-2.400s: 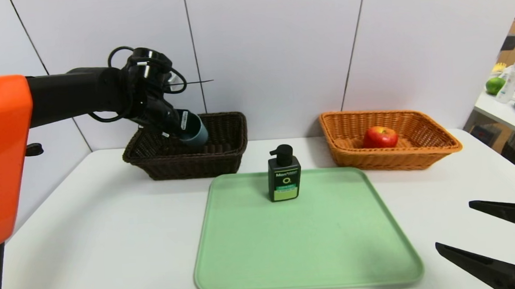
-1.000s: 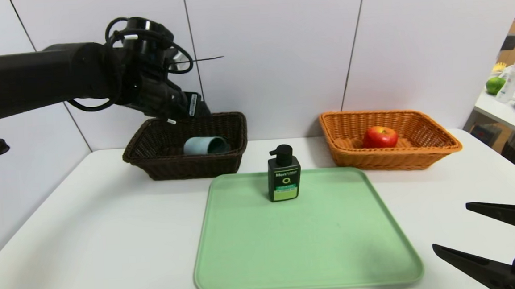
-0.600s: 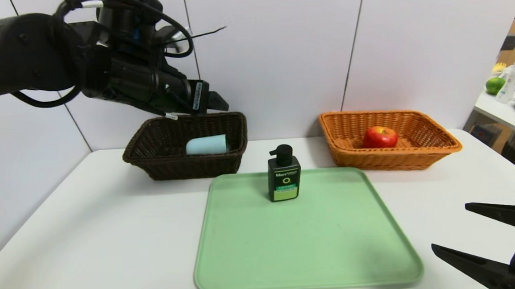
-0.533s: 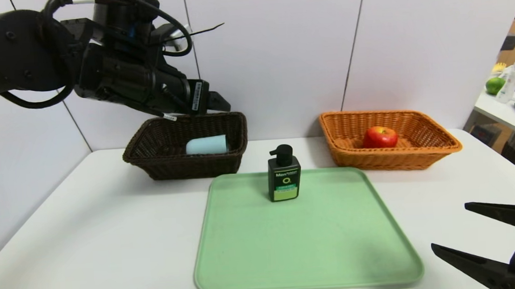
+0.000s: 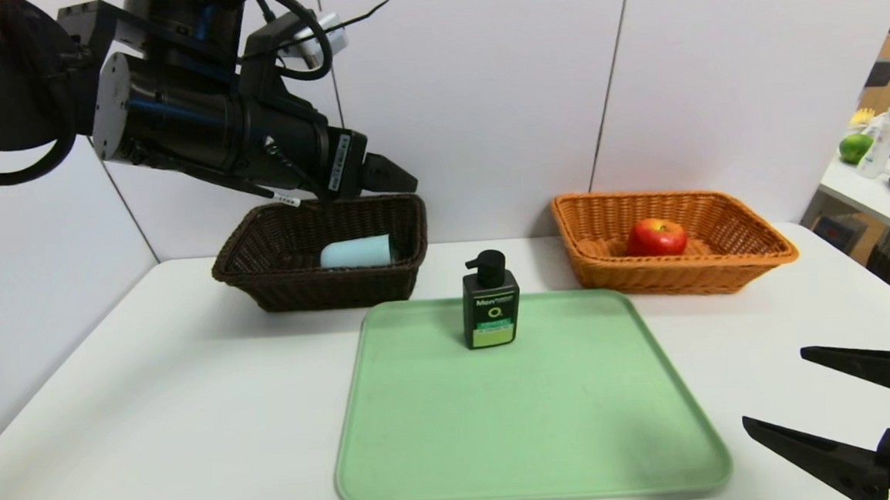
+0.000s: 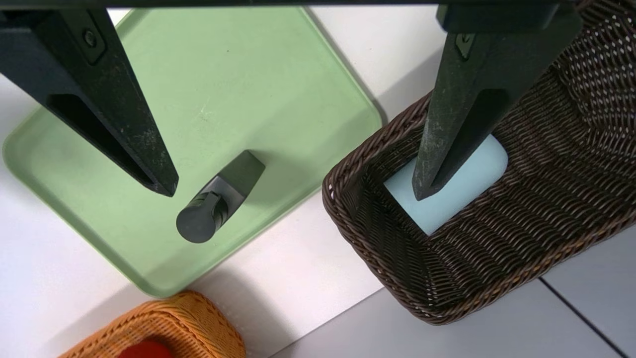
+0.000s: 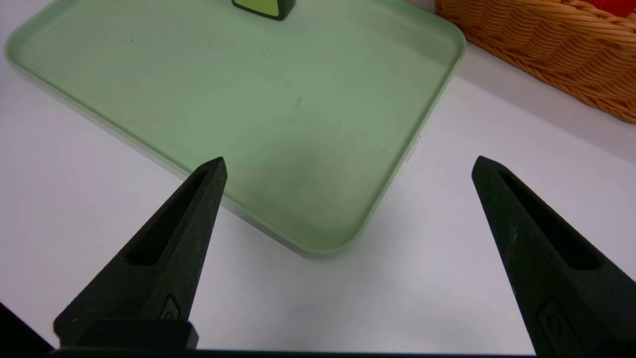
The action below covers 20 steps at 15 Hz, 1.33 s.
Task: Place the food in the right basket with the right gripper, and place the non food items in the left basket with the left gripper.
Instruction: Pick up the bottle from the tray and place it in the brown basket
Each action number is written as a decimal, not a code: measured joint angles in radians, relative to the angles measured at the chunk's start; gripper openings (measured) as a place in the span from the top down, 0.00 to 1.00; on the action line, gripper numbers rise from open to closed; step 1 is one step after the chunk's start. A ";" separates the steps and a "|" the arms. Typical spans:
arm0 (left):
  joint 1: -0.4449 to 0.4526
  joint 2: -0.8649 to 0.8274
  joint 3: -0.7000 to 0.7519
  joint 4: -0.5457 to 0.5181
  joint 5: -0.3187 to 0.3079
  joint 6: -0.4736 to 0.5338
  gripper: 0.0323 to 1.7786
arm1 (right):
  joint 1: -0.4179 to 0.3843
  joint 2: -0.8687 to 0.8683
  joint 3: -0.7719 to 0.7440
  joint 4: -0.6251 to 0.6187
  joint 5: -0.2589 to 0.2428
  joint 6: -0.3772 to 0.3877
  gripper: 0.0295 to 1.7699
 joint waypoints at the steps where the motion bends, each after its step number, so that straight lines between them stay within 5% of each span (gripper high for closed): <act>1: 0.001 0.005 0.000 0.001 -0.024 0.032 0.06 | 0.000 -0.001 0.000 0.000 0.000 0.001 0.04; 7: 0.016 0.068 -0.048 0.032 -0.182 0.244 0.05 | 0.000 -0.004 0.003 0.000 0.001 0.001 0.04; 12: 0.021 0.133 -0.173 0.179 -0.267 0.388 0.05 | 0.000 -0.006 0.003 0.000 0.001 0.001 0.04; 20: 0.017 0.190 -0.191 0.260 -0.278 0.591 0.05 | 0.004 -0.007 0.009 0.001 0.003 0.003 0.04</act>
